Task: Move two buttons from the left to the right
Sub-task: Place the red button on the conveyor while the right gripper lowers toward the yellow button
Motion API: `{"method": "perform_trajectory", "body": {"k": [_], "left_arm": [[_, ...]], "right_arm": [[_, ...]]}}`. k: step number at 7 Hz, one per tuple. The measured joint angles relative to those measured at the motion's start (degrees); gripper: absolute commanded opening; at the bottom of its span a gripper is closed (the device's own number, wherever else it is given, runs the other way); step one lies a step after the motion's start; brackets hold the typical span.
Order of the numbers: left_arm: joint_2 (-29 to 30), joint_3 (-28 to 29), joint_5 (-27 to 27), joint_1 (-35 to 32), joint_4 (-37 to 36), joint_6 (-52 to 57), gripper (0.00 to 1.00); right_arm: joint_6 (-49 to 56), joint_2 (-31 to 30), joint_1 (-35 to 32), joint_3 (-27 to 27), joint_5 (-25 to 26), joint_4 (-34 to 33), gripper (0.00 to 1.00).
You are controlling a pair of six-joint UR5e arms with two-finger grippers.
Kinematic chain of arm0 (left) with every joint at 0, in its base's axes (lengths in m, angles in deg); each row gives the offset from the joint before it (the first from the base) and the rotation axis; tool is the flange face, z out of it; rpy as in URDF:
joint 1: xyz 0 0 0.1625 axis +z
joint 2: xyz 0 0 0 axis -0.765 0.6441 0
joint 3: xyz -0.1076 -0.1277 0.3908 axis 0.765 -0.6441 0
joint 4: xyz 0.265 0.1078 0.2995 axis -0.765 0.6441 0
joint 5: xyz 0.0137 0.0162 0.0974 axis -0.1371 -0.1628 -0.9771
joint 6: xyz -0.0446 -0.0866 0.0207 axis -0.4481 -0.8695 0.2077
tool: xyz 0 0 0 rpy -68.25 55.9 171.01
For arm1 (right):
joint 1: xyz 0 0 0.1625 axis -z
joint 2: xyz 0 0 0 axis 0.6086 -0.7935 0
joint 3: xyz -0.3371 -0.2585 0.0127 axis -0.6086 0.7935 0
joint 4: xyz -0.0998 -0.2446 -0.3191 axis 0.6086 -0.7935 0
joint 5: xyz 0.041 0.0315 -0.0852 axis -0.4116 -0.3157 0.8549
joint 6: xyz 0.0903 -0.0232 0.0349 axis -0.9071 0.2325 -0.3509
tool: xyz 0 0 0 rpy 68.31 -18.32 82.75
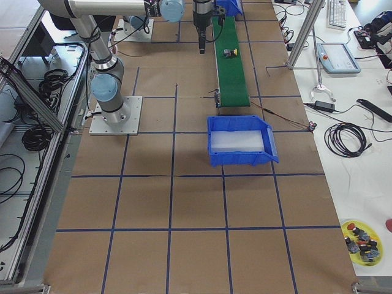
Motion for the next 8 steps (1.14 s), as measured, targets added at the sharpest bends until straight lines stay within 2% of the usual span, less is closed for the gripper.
{"method": "perform_trajectory", "body": {"k": [3, 5, 8], "left_arm": [[-8.1, 0.5, -0.9, -0.5, 8.1, -0.7, 0.00], [-9.4, 0.5, -0.5, -3.8, 8.8, -5.4, 0.00], [-9.1, 0.4, -0.6, -13.1, 8.3, -18.2, 0.00]], "right_arm": [[0.0, 0.0, 0.0, 0.0, 0.0, 0.0, 1.00], [0.0, 0.0, 0.0, -0.1, 0.0, 0.0, 1.00], [0.0, 0.0, 0.0, -0.1, 0.1, 0.0, 1.00]]}}
